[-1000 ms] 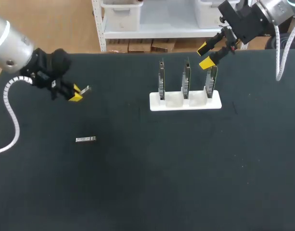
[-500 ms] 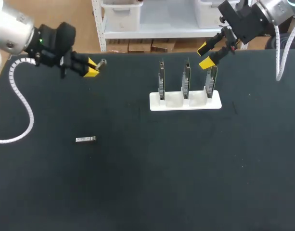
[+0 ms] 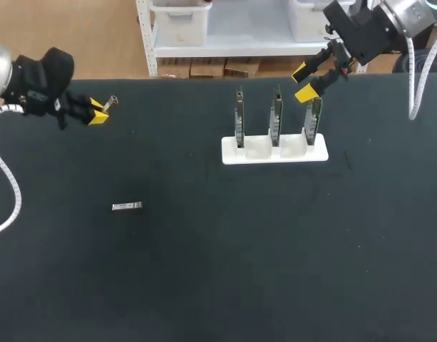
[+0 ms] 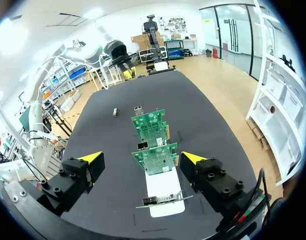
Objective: Pick up the optical module with the left hand, and insert it into the network port with the right hand.
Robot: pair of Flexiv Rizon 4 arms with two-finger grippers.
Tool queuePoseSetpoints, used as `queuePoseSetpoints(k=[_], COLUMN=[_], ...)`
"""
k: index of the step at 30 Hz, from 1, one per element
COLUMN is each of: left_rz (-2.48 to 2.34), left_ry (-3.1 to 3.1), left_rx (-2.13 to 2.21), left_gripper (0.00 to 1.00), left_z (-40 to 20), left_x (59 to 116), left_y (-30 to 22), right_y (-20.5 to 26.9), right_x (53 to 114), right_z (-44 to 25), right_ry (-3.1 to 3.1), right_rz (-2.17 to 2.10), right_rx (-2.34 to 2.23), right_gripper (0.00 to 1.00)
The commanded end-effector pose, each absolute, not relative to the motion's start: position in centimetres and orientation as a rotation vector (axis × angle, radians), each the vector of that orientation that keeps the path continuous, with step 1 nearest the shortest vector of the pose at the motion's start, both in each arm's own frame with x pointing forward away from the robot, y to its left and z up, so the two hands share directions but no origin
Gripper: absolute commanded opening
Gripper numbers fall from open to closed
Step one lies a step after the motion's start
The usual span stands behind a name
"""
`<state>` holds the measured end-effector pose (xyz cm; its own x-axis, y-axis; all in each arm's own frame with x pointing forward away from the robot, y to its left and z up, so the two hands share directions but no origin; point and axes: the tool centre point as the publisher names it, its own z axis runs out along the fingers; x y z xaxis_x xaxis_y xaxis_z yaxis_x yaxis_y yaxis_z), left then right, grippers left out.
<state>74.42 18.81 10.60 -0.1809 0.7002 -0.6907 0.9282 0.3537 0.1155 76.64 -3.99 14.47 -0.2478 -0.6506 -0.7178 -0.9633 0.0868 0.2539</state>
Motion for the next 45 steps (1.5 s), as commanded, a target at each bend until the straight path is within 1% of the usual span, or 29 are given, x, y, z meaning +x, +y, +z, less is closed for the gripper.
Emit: queuePoseSetpoints(k=[1,6,13,21,39,45], left_rz=[-0.433,-0.443,-0.584,-0.788,-0.788,-0.863], left_ry=[1.947,1.933,1.738,1.561,1.579,1.391], left_rx=[1.408,1.418,1.514,1.548,1.530,1.549], left_gripper=[0.00,0.00,0.00,0.00,0.00,0.00], left_z=[10.5,10.7,13.7,17.2,17.3,20.6], left_x=[74.2,74.2,73.9,73.6,73.8,73.8], left_y=[18.9,18.4,13.0,9.0,8.8,2.1], right_y=[-4.0,-4.0,-4.0,-4.0,-4.0,-4.0], right_x=[76.4,76.4,76.4,76.4,76.4,76.4], right_z=[14.5,14.5,14.5,14.5,14.5,14.5], right_ry=[1.948,1.948,1.948,1.948,1.948,1.948], right_rz=[0.985,0.985,0.985,0.985,0.985,0.985], right_rx=[-1.584,-1.584,-1.584,-1.584,-1.584,-1.584], right_gripper=[1.00,1.00,1.00,1.00,1.00,1.00])
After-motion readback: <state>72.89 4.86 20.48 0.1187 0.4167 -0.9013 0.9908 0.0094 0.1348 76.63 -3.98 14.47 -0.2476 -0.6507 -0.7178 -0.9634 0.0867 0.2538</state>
